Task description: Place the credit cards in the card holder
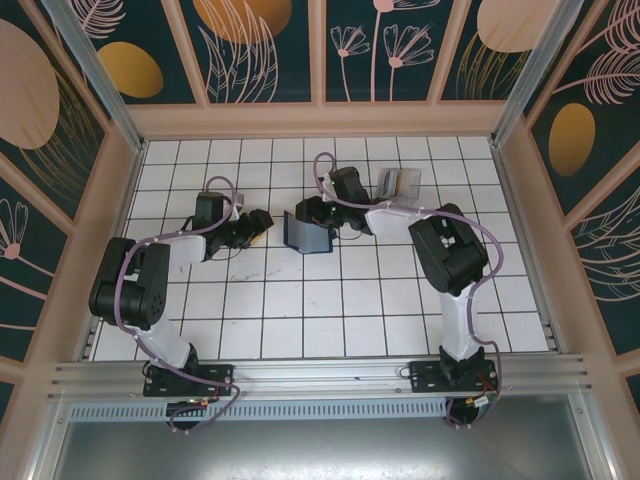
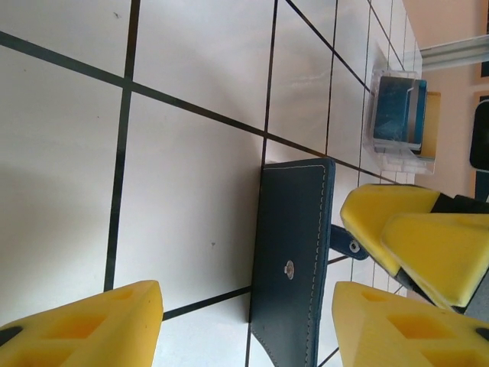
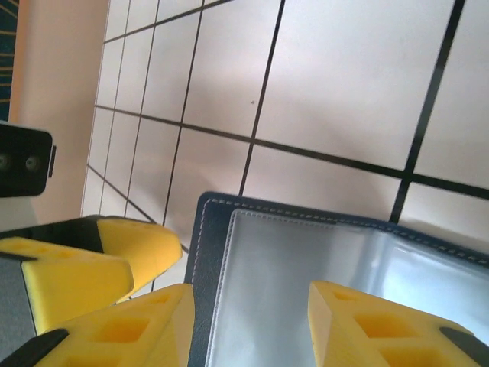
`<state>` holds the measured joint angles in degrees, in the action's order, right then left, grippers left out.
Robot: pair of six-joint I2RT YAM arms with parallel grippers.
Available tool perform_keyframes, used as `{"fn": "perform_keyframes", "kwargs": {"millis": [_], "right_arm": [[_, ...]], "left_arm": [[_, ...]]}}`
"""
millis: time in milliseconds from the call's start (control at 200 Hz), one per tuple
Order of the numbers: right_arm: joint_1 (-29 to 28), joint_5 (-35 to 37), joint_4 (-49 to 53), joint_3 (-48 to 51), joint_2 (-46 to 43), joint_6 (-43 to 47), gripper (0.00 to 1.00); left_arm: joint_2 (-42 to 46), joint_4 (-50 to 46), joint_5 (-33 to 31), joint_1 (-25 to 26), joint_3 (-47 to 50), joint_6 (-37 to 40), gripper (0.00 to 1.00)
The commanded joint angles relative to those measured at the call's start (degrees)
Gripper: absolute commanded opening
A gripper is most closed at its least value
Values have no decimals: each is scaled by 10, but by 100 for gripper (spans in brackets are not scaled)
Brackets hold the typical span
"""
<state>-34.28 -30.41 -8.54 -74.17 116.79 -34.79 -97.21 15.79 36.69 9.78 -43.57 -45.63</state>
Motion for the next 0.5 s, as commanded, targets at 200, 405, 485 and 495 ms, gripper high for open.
{"fn": "perform_keyframes", "kwargs": {"millis": [200, 405, 485, 495], "right_arm": [[-61, 8, 39, -72, 52, 28, 44], [-69, -2, 29, -69, 64, 23, 45], [-66, 0, 36, -66, 45, 31, 46], [-66, 1, 37, -65, 41, 32, 46]], "left_arm": [[16, 23, -20, -14, 24, -75, 62], [9, -7, -14, -16, 0, -58, 63], [2, -15, -18, -16, 0, -49, 63], [1, -18, -17, -16, -1, -46, 63]]}}
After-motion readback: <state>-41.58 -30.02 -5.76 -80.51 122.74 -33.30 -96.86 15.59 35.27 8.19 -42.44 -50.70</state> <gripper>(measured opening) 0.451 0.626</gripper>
